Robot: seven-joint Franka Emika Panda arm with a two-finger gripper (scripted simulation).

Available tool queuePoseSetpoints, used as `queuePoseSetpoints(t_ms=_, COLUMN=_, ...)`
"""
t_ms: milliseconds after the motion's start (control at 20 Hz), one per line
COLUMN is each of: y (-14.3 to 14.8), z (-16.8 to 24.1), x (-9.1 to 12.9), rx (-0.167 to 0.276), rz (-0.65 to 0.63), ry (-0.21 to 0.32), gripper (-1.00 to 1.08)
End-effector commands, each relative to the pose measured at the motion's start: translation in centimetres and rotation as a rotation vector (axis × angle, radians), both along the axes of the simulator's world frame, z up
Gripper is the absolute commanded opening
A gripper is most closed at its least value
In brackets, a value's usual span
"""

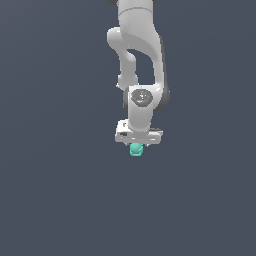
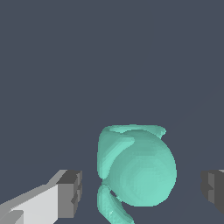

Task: Pick up the object and move it to a goal position.

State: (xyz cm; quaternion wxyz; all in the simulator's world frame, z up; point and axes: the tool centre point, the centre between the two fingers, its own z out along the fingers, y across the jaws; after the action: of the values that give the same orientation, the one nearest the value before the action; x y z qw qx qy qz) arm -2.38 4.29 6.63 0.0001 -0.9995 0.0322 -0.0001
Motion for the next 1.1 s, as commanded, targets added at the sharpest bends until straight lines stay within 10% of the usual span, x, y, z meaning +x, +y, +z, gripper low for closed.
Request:
queuePoseSetpoints(t_ms=0, y=0.0, z=-1.3, x=-0.1, rx=0.0, rz=0.0, ry=0.001, gripper=1.0)
queuePoseSetpoints(t_ms=350, y=0.0, z=-2.7, x=0.0, rx=0.0, rz=-0.001, ry=0.0, gripper=1.0)
queuePoseSetpoints(t_ms=400, y=0.0, z=-2.7, x=0.0, rx=0.0, rz=-0.001, ry=0.0, gripper=-1.0)
queuePoseSetpoints(t_ms=1050, y=-0.2, z=-2.4, x=0.0, rx=0.0, rz=-0.002, ry=-0.001, gripper=-1.0)
